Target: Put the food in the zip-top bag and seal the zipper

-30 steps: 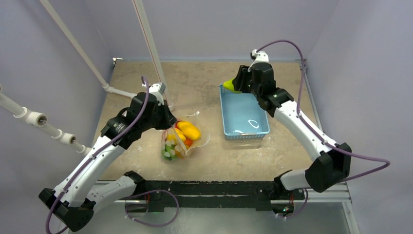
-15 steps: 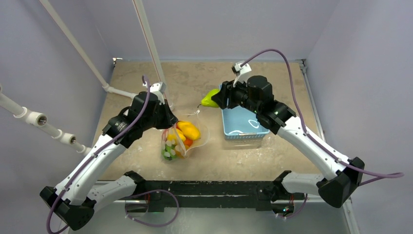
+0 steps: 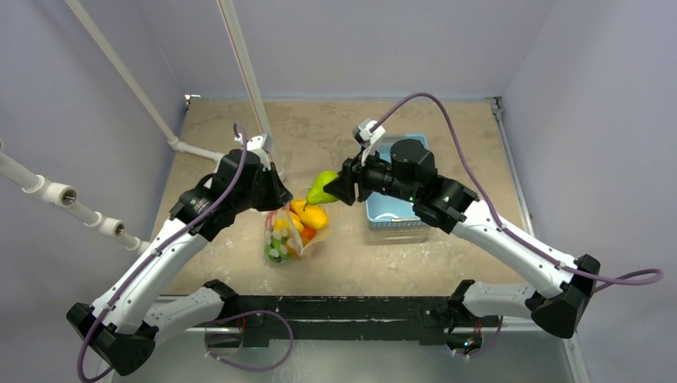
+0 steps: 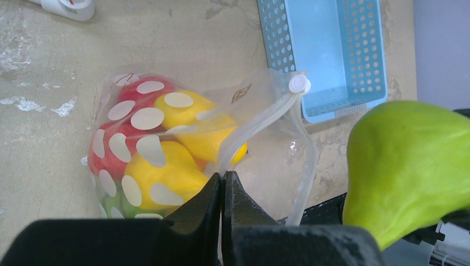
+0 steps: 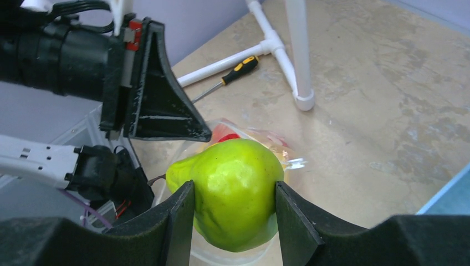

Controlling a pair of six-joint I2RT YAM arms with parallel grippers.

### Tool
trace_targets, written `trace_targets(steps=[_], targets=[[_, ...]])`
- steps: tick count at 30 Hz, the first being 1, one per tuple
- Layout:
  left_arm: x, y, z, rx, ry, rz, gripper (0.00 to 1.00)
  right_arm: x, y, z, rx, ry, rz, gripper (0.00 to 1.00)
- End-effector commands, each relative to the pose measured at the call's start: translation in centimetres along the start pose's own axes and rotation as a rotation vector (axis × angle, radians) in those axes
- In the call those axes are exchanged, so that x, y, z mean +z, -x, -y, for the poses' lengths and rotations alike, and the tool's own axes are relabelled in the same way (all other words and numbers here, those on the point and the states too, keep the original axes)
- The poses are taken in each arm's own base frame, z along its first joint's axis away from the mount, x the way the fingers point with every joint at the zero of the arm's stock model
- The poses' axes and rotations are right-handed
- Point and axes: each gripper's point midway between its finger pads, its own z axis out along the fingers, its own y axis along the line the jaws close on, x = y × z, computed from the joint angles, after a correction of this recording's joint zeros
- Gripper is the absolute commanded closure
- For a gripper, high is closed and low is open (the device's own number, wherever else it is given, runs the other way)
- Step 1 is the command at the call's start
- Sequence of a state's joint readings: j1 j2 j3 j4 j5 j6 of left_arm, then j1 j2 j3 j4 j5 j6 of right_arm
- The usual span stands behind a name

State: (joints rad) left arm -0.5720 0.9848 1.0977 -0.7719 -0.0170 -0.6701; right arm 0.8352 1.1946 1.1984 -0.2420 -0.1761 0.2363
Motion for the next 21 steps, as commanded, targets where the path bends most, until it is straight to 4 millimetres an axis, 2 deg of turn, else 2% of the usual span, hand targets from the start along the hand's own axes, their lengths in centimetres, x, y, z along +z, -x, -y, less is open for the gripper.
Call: trace_targets(steps=[1, 7, 12, 21], targets=[[-0.8, 1.9, 1.2, -0.009, -0.031, 0.064, 1.0, 0.2, -0.1, -2.0, -0.045, 0.077, 0.007, 1.0], [-1.1, 1.8, 1.0, -0.002, -0.026, 0.061, 1.0, 1.9, -2.5, -2.5, -0.06, 0.083, -0.057, 1.0], [-1.4, 1.6, 1.1, 0.001, -0.037, 0.052, 1.0, 3.5, -3.5, -2.4, -0.074, 0.069, -0.083, 1.0], [-1.6, 1.1, 1.0, 0.039, -0.04, 0.032, 1.0, 5.2, -5.1, -0.5, -0.095, -0.012, -0.122, 1.0]])
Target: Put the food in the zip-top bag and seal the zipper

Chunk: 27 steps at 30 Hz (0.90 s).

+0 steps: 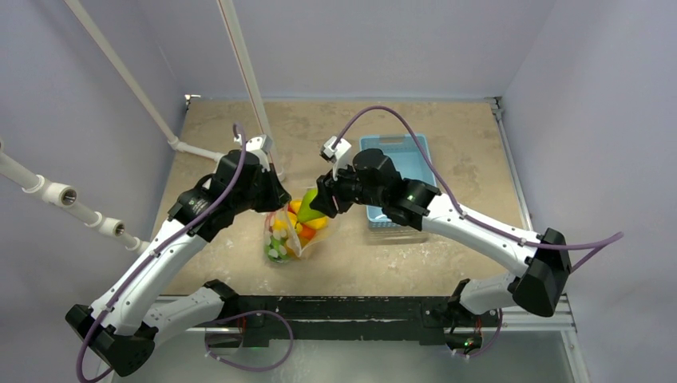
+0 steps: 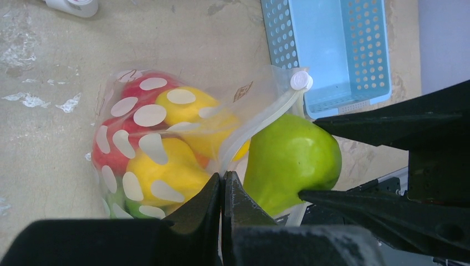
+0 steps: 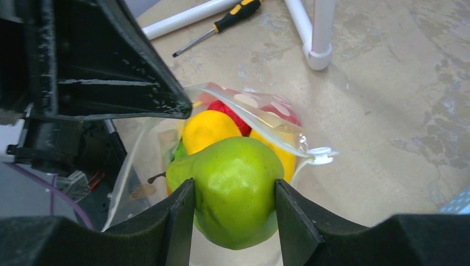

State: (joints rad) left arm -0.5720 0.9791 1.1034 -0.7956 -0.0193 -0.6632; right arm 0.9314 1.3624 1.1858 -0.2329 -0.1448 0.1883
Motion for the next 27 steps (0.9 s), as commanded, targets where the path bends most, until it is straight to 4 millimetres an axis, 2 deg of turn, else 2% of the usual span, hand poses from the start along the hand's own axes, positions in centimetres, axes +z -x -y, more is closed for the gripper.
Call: trace_targets(steps=[1, 4, 7, 9, 11, 13, 15, 20, 27], targets=[[-1.3, 1.1, 1.3, 0.036, -0.057, 0.032, 1.0, 0.4, 1.4, 0.7, -0.042, -0.043, 0.055, 0.99], [-1.3, 1.0, 1.4, 0.043, -0.064, 0.025, 1.0, 1.0, 0.8, 0.5, -0.052, -0.043, 0.036, 0.93], [-1.2, 1.0, 1.5, 0.042, -0.068, 0.027, 1.0, 1.6, 0.6, -0.7, -0.065, -0.022, 0.027, 0.82], [-1.2, 1.1, 1.5, 0.043, -0.069, 0.025, 1.0, 1.8, 0.5, -1.4, -0.074, -0.013, 0.025, 0.67], [-1.1, 1.0, 1.6, 0.046, -0.071, 0.022, 1.0, 1.8, 0.6, -1.8, -0.081, -0.012, 0.025, 0.44], [-1.0, 1.0, 1.6, 0.051, -0.073, 0.019, 1.0, 1.5, 0.9, -1.9, -0.083, -0.018, 0.035, 0.31], [-0.9, 1.0, 1.6, 0.058, -0.073, 0.014, 1.0, 1.0, 1.6, -1.9, -0.086, -0.029, 0.052, 0.24], [-0.9, 0.9, 1.5, 0.081, -0.072, 0.008, 1.0, -0.6, 3.7, -2.1, -0.097, -0.041, 0.107, 0.15], [-1.6, 1.0, 1.8, 0.139, -0.095, 0.008, 1.0, -2.6, 5.7, -1.3, -0.123, -0.102, 0.16, 0.13]])
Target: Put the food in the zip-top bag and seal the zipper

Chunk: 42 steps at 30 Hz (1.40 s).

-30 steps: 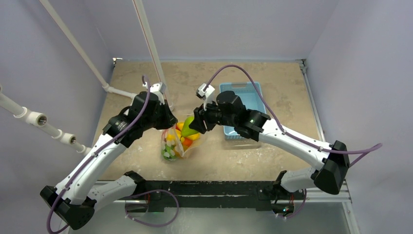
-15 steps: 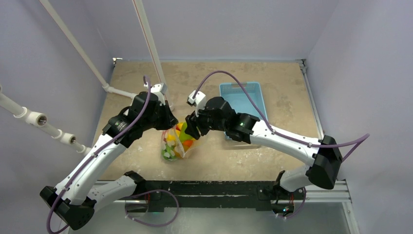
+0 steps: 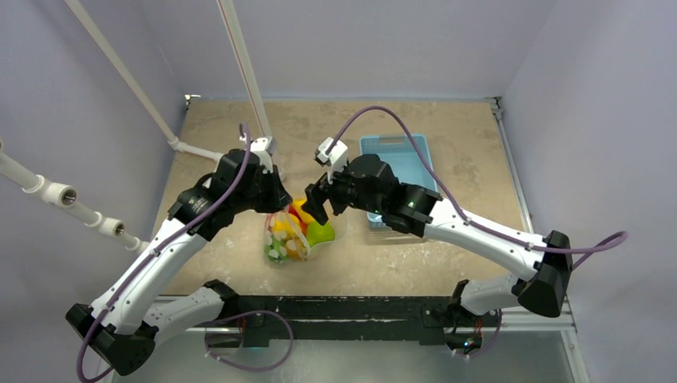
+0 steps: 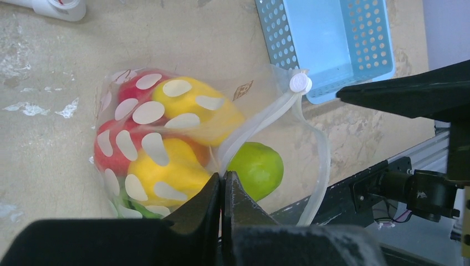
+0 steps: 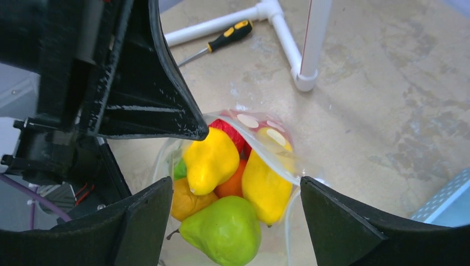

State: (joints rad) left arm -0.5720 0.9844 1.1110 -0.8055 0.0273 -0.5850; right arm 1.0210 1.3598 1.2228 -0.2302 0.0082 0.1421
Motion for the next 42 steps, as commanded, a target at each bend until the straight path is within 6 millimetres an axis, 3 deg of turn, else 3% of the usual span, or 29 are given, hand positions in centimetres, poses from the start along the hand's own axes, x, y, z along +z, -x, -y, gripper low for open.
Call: trace_targets(steps=[1, 8, 18, 28, 42], targets=[[-1.6, 1.6, 1.5, 0.076, -0.064, 0.042, 1.0, -2.5, 4.4, 0.8, -0.043, -0.053, 0.115, 0.13], [-2.6, 1.8, 2.6, 0.173, -0.138, 0.037, 1.0, -4.8, 6.3, 1.7, -0.124, -0.098, 0.173, 0.13], [-4.7, 2.0, 4.1, 0.313, -0.24, 0.054, 1.0, -9.7, 7.9, -0.8, -0.462, 0.071, 0.251, 0.16], [-5.3, 0.3, 5.2, 0.404, -0.351, -0.009, 1.0, -11.5, 4.8, -2.8, -0.702, 0.239, 0.244, 0.25], [-4.9, -1.4, 5.6, 0.439, -0.417, -0.071, 1.0, -9.5, -1.7, -3.1, -0.758, 0.337, 0.107, 0.45]])
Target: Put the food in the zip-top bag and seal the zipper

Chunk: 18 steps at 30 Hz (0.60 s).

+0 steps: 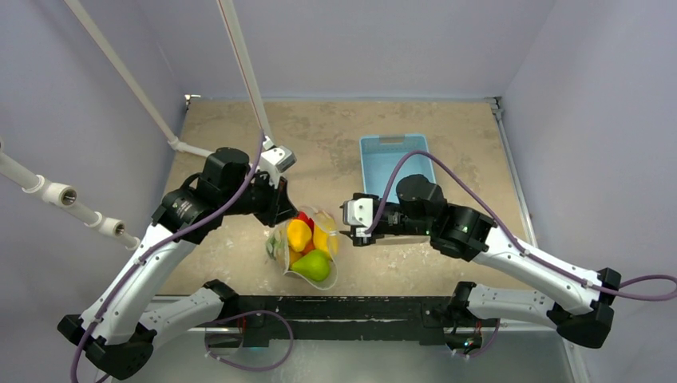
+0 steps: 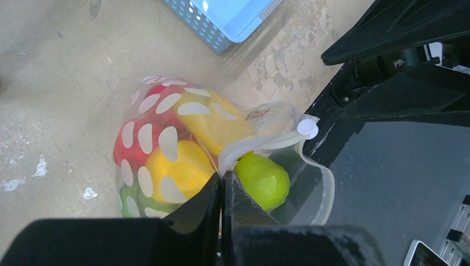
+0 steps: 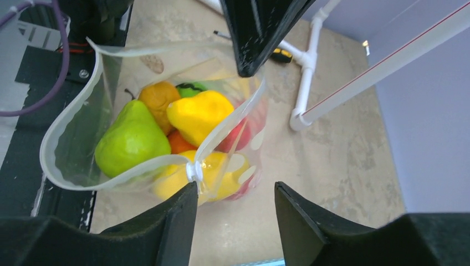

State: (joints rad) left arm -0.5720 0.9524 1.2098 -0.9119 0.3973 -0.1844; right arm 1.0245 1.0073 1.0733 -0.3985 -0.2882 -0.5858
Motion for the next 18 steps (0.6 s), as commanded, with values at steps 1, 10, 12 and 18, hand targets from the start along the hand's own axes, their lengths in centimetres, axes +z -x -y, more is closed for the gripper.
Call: trace_targets(steps=[1, 10, 12, 18], targets=[[-0.1, 0.9, 0.9, 0.047, -0.05, 0.031, 1.0, 0.4, 0.0, -1.3, -0.027, 0.053, 0.017, 0.47], [0.2, 0.7, 0.7, 0.048, -0.049, 0.017, 1.0, 2.0, -1.3, -3.5, -0.016, 0.123, -0.025, 0.52], [0.3, 0.6, 0.7, 0.049, -0.051, 0.012, 1.0, 2.4, -1.5, -4.0, -0.018, 0.136, -0.035, 0.52], [0.2, 0.6, 0.8, 0.052, -0.059, 0.016, 1.0, 3.3, -2.6, -4.7, -0.011, 0.155, -0.076, 0.54]])
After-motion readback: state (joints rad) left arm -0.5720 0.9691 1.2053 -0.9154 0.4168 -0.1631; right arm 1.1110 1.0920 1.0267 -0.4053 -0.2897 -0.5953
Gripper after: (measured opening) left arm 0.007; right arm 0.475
